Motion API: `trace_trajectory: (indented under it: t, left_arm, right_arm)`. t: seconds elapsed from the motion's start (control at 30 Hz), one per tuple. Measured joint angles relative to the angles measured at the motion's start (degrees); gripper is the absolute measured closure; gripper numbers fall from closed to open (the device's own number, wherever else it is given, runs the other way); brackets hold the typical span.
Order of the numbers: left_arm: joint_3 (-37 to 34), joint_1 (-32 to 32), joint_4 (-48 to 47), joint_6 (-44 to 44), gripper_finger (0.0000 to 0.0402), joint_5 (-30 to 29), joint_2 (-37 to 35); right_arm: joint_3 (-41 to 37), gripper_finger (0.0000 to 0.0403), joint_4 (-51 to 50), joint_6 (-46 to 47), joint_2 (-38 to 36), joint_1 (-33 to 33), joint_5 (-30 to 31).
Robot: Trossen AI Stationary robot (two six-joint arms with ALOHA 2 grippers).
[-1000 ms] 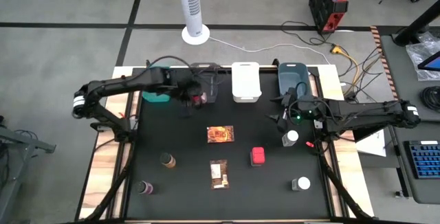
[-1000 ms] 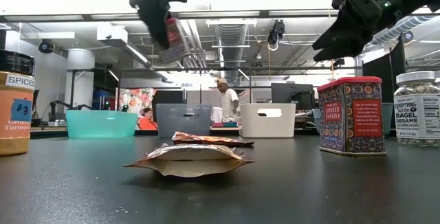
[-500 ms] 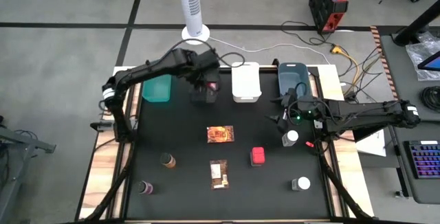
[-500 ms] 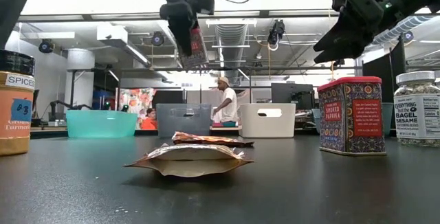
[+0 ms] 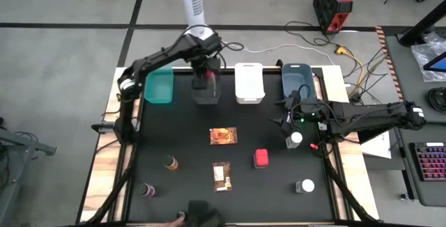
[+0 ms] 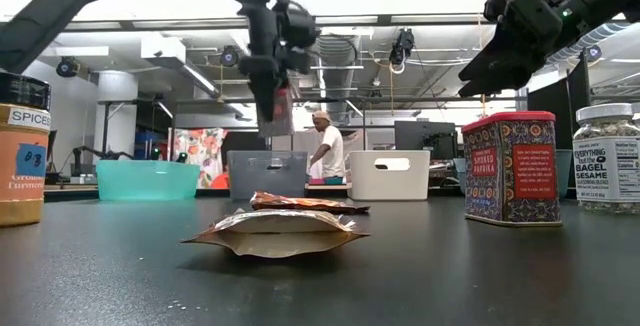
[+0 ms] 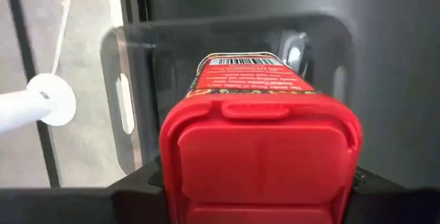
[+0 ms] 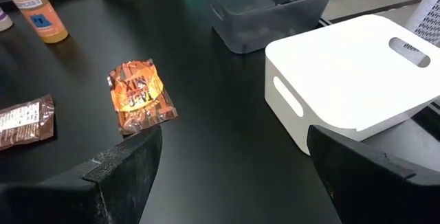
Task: Sort spices by type
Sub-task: Put the top red seasoning can into the black bin
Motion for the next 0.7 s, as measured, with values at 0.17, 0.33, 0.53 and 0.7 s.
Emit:
trace_trajectory:
  t: [0.17,0.33,0.53,0.7]
  left_arm:
    - [3.57,3.39,-0.50,3.08,0.0222,2.90,4.88]
    - [9.29,5.55,-2.94,3.13,0.0222,2.79,9.78]
    - [13.05,6.06,-5.30,3.24,0.0222,2.88,13.92]
    - [12.34,6.16,-5.59,2.22,0.0222,2.45,14.63]
  right_arm:
    - [0.00,0.0048,0.01,-0.09,0.02,0.00,0.00]
    - [-0.01,0.0048,0.04,-0.11,0.00,0.00,0.01]
    - [0.00,0.0048,0.04,-0.11,0.01,0.00,0.02]
    - [0.00,0.0048,0.04,-0.11,0.01,0.00,0.02]
